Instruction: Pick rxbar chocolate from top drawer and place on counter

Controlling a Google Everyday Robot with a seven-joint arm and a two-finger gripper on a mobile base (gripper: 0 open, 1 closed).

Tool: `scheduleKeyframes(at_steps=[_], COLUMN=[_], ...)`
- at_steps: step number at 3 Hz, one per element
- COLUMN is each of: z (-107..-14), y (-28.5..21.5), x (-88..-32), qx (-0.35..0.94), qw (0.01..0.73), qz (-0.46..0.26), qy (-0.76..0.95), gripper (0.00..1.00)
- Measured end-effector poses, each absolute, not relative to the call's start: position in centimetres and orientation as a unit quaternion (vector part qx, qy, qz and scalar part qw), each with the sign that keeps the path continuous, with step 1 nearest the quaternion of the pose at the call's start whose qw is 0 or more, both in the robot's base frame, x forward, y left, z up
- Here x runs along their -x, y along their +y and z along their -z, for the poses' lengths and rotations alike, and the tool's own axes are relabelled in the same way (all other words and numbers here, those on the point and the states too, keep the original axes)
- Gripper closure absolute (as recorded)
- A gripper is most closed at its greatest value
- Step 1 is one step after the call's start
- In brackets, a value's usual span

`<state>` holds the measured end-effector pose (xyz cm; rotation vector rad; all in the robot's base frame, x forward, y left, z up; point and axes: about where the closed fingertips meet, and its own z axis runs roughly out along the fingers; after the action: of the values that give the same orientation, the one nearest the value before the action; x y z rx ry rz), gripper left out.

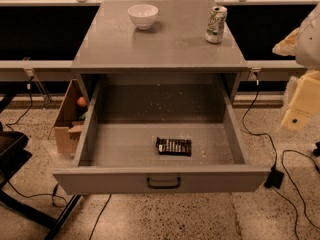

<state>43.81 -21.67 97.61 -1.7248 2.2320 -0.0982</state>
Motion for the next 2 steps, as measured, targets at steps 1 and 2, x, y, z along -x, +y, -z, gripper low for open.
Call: scheduleKeyframes(at_steps=[1,2], z=[-97.6,-94.9], y=[-21.7,-20.8], x=[-43.8,-45.9], qx=[0.603,0.602], qw=[0.159,0.137], qz=[0.034,0.058], qy=[0.781,0.785], gripper=[0.00,0.00])
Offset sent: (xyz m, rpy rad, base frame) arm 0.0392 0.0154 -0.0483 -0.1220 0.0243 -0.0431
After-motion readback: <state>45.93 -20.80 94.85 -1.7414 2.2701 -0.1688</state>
